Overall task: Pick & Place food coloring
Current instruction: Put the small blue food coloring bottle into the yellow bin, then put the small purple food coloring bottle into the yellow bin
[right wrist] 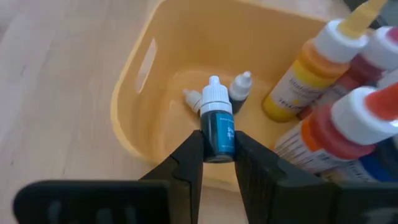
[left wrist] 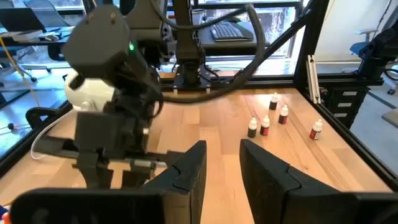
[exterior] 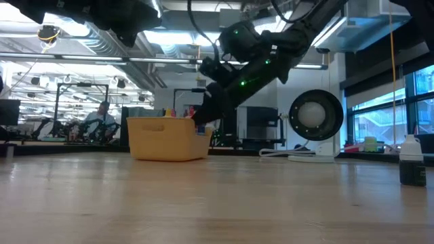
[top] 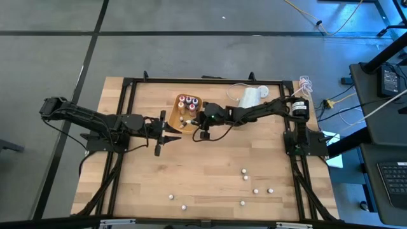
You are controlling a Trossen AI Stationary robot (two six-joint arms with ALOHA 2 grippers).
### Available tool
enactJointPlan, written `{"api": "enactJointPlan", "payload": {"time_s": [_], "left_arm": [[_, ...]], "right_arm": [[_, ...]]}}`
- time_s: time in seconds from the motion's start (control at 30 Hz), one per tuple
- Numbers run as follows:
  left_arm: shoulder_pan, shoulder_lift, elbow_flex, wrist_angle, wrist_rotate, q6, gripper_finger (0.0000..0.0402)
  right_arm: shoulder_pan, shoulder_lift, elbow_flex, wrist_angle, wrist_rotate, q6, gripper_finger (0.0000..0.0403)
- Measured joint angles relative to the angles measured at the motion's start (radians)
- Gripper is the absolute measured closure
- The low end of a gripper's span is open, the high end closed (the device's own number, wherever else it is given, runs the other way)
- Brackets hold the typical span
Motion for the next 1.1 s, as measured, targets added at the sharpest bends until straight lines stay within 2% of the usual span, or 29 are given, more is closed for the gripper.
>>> {"api": "enactJointPlan", "payload": {"time_s": [0.23,0.73,1.1], "left_arm": [[0.0,0.0,0.0,0.0,0.0,-0.001,0.0308],[0.0,0.0,0.0,0.0,0.0,-0.002,0.0307],[0.0,0.0,0.0,0.0,0.002,-0.007,0.0309]], "right_arm": [[0.0,0.04,-0.001,0.014,0.0,-0.001,0.0319],[0.0,0.041,0.0,0.015,0.0,-0.002,0.0317],[0.0,0.041,0.0,0.016,0.003,-0.029,0.0264]]}}
